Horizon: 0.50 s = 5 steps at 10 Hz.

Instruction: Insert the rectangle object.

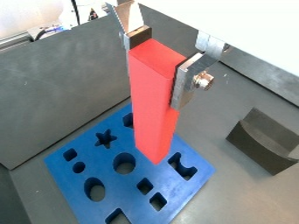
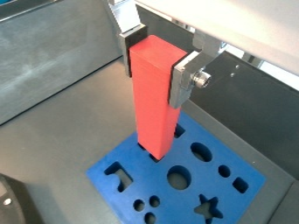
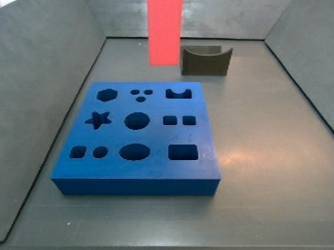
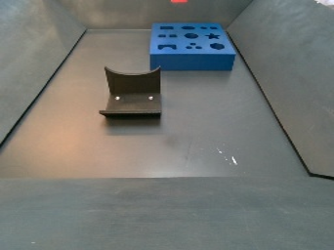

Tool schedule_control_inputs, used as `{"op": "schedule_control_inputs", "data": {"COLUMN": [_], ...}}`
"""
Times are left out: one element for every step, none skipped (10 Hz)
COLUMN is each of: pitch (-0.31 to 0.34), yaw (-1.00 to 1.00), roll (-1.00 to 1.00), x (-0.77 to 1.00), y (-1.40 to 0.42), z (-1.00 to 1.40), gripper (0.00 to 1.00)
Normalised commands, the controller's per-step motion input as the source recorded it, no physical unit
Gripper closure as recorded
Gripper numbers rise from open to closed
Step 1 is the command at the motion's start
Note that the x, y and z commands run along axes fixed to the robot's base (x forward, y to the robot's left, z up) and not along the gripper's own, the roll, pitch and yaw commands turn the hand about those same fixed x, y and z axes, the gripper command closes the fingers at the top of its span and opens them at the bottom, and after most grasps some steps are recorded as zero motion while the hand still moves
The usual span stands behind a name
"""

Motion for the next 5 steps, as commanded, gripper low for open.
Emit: {"op": "schedule_control_inputs", "data": {"pitch": [0.059, 0.057, 0.017, 0.110, 0.200], "yaw": [-0.04, -0.05, -0.05, -0.30, -0.23], "roll": [0.08, 0.09, 0.07, 0.08, 0.16], "x": [0.45, 0.45, 0.45, 0.31, 0.32], "y": [-0.90, -0.90, -0.87, -0.69, -0.61], "z": [-0.76, -0.77, -0.83, -0.75, -0.51], "gripper": [1.00, 1.00, 1.00, 1.00, 1.00]}}
